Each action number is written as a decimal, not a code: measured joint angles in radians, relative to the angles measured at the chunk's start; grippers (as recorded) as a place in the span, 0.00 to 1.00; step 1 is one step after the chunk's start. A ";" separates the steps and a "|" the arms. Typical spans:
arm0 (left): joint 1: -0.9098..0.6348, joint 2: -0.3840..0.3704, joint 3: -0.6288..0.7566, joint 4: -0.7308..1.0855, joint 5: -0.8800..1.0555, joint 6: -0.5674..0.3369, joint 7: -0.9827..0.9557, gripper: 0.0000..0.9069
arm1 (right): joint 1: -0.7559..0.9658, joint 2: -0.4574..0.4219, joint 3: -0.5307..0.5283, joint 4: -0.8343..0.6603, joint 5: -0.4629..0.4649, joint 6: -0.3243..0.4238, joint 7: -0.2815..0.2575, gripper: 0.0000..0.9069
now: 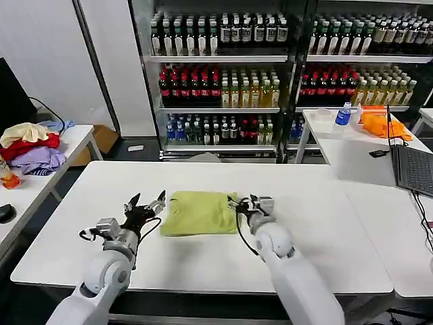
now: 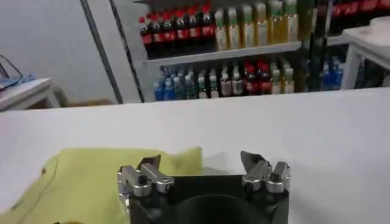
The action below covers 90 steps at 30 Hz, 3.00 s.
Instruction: Fold and organize the clothes.
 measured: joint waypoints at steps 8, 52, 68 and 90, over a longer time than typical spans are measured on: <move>0.039 0.005 -0.023 -0.005 0.013 -0.005 -0.002 1.00 | 0.077 0.063 -0.004 -0.142 0.029 0.005 0.011 0.00; 0.048 -0.014 -0.012 0.005 0.032 -0.017 0.002 1.00 | 0.160 -0.076 0.033 -0.289 -0.235 0.164 -0.095 1.00; 0.070 -0.018 0.002 -0.036 0.076 -0.046 0.034 1.00 | -0.174 -0.202 0.163 0.082 -0.343 0.409 -0.129 1.00; 0.148 -0.014 -0.024 -0.145 0.137 -0.053 0.072 1.00 | -0.600 -0.257 0.412 0.472 -0.352 0.462 -0.133 1.00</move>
